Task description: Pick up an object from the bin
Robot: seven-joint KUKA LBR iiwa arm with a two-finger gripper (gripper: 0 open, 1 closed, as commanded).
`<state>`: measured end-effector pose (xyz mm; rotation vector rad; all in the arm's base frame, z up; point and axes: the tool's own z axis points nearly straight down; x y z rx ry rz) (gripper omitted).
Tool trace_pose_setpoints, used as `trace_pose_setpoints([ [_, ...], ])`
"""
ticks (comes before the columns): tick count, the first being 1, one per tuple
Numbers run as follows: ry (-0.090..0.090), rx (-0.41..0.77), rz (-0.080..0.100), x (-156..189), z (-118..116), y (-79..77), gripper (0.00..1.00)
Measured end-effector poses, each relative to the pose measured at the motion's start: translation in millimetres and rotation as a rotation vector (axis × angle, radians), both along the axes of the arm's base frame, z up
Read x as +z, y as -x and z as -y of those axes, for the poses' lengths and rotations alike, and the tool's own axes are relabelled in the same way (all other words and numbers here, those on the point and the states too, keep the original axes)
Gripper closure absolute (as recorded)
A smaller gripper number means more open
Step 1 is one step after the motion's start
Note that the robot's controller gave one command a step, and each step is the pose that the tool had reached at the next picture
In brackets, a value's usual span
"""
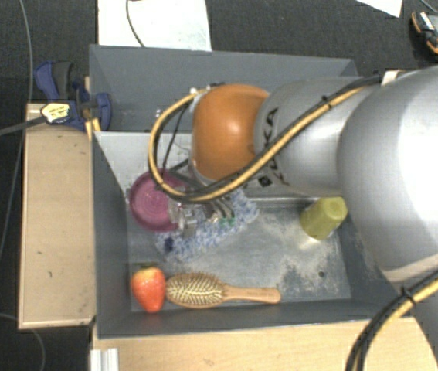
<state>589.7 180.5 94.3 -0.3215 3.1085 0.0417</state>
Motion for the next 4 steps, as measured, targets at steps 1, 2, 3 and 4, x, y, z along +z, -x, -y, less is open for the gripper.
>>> trace_pose_setpoints([
  [1,-0.005,-0.023,0.005,-20.6,-8.8,2.7,1.0],
  [2,-0.003,-0.032,0.005,-20.2,-25.4,4.1,1.0],
  [3,-0.006,-0.028,0.015,-19.9,-23.7,8.7,1.0],
  [4,-0.005,-0.024,0.011,-13.1,-22.6,11.0,1.0],
])
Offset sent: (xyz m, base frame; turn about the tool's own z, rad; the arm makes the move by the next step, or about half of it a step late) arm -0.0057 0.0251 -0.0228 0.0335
